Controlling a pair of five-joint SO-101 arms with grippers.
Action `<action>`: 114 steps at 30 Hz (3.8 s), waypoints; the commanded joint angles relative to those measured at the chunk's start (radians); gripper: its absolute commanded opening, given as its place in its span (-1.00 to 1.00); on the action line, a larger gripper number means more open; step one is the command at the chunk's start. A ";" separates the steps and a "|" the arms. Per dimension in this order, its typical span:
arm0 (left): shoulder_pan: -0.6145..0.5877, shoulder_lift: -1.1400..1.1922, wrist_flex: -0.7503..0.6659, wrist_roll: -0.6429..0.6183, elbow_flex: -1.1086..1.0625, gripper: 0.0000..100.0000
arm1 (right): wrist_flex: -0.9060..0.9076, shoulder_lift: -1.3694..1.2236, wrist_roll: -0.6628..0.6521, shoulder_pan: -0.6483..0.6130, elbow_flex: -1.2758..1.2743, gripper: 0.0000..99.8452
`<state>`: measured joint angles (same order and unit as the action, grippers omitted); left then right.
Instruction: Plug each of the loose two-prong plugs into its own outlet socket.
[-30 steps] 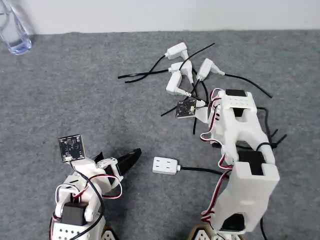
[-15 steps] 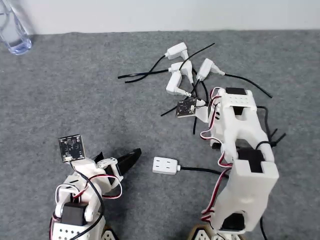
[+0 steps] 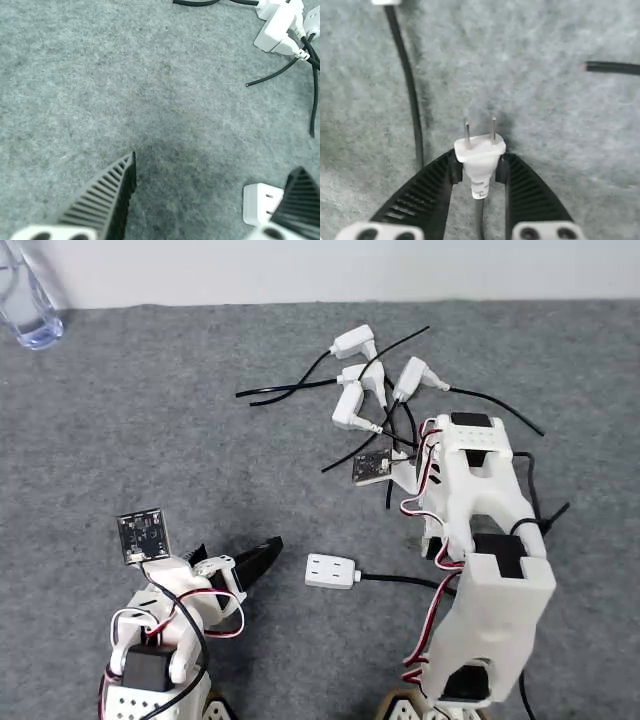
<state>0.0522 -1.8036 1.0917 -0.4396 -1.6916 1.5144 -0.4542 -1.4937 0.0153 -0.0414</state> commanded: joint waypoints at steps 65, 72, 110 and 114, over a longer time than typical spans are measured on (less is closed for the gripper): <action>0.238 -0.008 -0.270 -0.135 0.008 -0.14 | 0.240 0.780 0.674 -0.599 0.061 -0.99; 0.238 -0.008 -0.270 -0.135 0.008 -0.14 | 0.246 0.780 0.709 -0.605 0.104 -0.99; 0.187 -0.009 -0.272 -0.135 0.008 -0.14 | 0.102 0.886 0.560 -0.516 -0.126 -0.99; 0.046 -0.009 -0.270 -0.135 0.008 -0.14 | 0.053 0.886 0.453 -0.521 -0.187 -0.99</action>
<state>0.2133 -1.8036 0.8201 -0.5715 -1.6916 1.6111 0.4051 -0.9643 -0.5109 -0.2209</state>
